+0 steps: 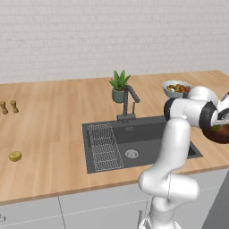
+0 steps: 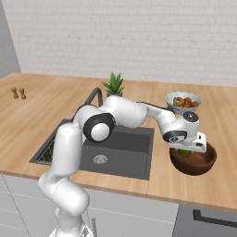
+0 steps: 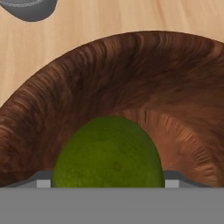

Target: Pick the lime from the sink and place it in the bowl. Then pick the bowl and place it in the microwave. Then close the microwave door and press the start button.

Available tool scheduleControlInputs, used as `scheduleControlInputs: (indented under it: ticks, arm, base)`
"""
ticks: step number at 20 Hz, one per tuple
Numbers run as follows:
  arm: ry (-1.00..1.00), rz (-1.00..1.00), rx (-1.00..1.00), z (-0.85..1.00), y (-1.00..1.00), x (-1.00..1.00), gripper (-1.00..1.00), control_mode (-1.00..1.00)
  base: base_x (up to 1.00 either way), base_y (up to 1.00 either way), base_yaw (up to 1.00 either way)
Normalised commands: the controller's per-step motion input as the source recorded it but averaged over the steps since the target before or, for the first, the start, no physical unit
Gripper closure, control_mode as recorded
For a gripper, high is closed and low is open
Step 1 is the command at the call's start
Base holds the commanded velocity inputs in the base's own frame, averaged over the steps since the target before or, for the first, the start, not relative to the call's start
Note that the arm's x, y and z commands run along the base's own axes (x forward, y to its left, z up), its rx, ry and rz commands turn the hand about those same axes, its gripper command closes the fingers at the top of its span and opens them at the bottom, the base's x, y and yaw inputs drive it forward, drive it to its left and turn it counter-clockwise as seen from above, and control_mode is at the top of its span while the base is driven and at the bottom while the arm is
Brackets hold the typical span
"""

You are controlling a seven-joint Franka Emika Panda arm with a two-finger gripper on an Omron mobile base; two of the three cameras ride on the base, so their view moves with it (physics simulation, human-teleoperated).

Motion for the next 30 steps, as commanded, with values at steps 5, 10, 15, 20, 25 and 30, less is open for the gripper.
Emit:
scheduleControlInputs:
  ticks: [5,10,15,20,25,30]
  arm:
    - [0.00,0.00,0.00,-0.02,0.00,0.01,-1.00,-1.00]
    - [0.00,0.00,0.00,0.07,0.00,-0.03,-1.00,-1.00]
    - [-0.01,0.04,0.04,0.24,0.00,-0.33,-1.00,-1.00]
    - [0.00,0.01,0.00,0.49,0.24,-0.46,-1.00,-1.00]
    - [0.05,0.01,0.00,0.18,0.53,-0.16,-1.00,-1.00]
    - [0.01,0.03,0.00,-0.02,0.43,0.01,-1.00,-1.00]
  base:
    - [0.00,0.00,0.00]
    - [0.00,0.00,0.00]
    - [0.00,0.00,0.00]
    - [0.00,0.00,0.00]
    - [0.00,0.00,0.00]
    - [0.00,0.00,0.00]
